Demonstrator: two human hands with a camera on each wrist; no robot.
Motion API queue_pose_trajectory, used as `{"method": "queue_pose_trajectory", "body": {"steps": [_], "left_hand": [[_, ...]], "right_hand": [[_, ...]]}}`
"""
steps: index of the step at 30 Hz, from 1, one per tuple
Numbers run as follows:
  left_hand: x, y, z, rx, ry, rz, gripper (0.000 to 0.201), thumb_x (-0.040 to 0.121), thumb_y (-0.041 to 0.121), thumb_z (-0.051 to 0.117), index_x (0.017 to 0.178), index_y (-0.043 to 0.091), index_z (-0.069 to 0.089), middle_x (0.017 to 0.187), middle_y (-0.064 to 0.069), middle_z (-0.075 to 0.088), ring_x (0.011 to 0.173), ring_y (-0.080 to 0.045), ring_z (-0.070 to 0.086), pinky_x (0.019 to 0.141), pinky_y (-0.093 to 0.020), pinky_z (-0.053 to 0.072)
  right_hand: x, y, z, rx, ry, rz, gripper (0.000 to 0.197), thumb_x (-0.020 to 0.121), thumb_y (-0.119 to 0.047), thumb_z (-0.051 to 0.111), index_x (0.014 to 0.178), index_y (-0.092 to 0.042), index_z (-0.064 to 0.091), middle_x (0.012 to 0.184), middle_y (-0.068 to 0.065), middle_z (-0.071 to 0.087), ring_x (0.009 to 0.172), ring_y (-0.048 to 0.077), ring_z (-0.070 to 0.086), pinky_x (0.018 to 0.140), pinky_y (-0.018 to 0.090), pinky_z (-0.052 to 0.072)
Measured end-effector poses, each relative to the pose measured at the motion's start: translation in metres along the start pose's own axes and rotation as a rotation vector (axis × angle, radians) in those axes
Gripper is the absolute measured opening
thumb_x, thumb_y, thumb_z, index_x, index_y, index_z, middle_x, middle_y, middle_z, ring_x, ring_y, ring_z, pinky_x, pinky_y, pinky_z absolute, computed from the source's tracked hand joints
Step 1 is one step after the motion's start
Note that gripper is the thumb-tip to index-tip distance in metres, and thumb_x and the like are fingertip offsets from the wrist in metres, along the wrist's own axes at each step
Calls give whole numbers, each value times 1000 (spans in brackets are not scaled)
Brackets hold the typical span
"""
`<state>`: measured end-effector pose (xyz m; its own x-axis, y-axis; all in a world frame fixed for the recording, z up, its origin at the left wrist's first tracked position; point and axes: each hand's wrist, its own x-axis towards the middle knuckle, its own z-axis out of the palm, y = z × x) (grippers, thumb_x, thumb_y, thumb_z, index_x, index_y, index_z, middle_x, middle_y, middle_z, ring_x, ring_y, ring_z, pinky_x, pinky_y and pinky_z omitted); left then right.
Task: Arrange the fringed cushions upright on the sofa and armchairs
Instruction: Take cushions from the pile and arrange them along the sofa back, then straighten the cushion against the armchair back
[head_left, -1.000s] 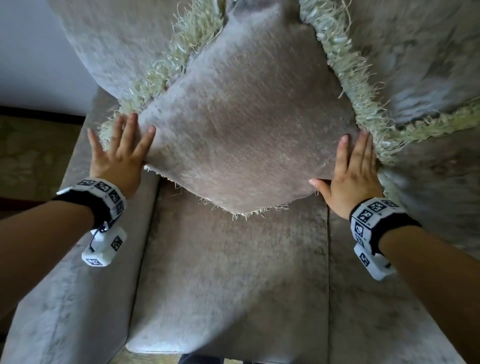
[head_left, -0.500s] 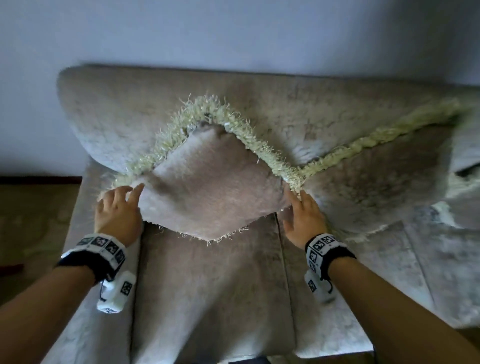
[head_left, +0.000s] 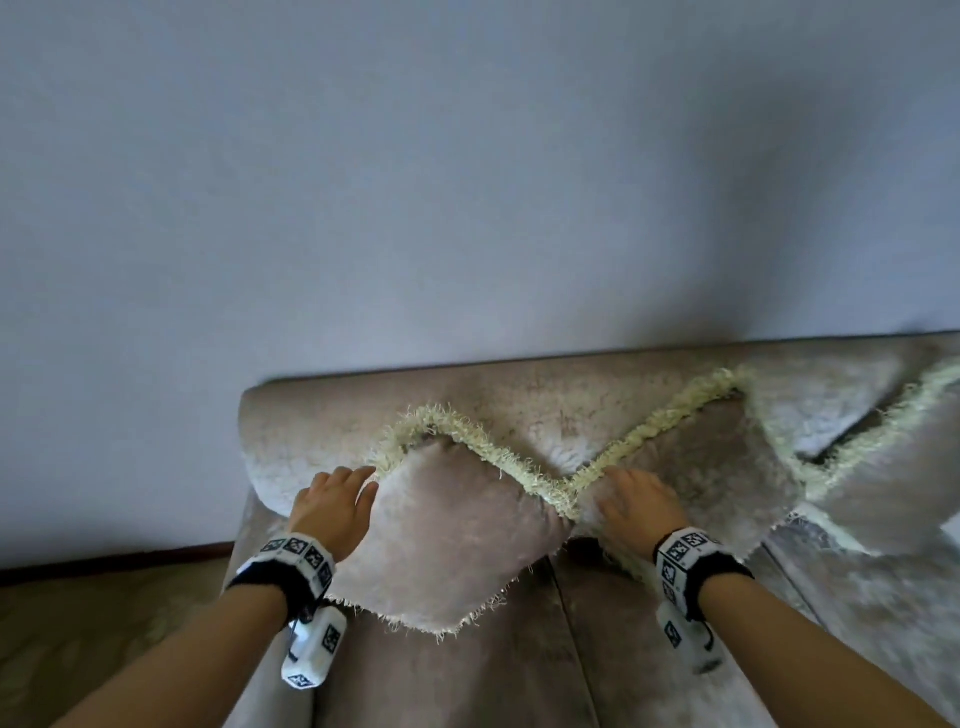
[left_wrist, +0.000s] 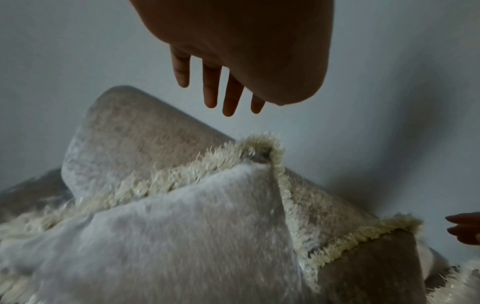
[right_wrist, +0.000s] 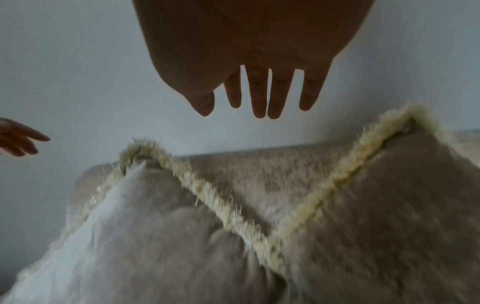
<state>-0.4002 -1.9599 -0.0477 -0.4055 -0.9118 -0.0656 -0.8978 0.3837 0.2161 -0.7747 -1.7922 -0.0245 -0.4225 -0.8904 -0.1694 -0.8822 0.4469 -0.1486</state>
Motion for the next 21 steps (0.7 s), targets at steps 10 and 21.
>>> {"method": "queue_pose_trajectory", "body": {"steps": [10, 21], "left_hand": [[-49, 11, -72, 22, 211, -114, 43, 100, 43, 30, 139, 31, 45, 132, 1, 56, 120, -25, 48, 97, -44, 39], [-237, 2, -114, 99, 417, -499, 41, 97, 39, 38, 135, 31, 50, 124, 0, 60, 115, -30, 51, 94, -46, 43]], "right_hand": [[14, -21, -89, 37, 157, -271, 47, 97, -42, 45, 140, -23, 45, 142, 5, 52, 126, 26, 50, 103, 41, 42], [-18, -144, -90, 130, 121, -829, 49, 92, -45, 52, 134, -21, 50, 128, 8, 59, 118, 29, 54, 97, 44, 47]]}}
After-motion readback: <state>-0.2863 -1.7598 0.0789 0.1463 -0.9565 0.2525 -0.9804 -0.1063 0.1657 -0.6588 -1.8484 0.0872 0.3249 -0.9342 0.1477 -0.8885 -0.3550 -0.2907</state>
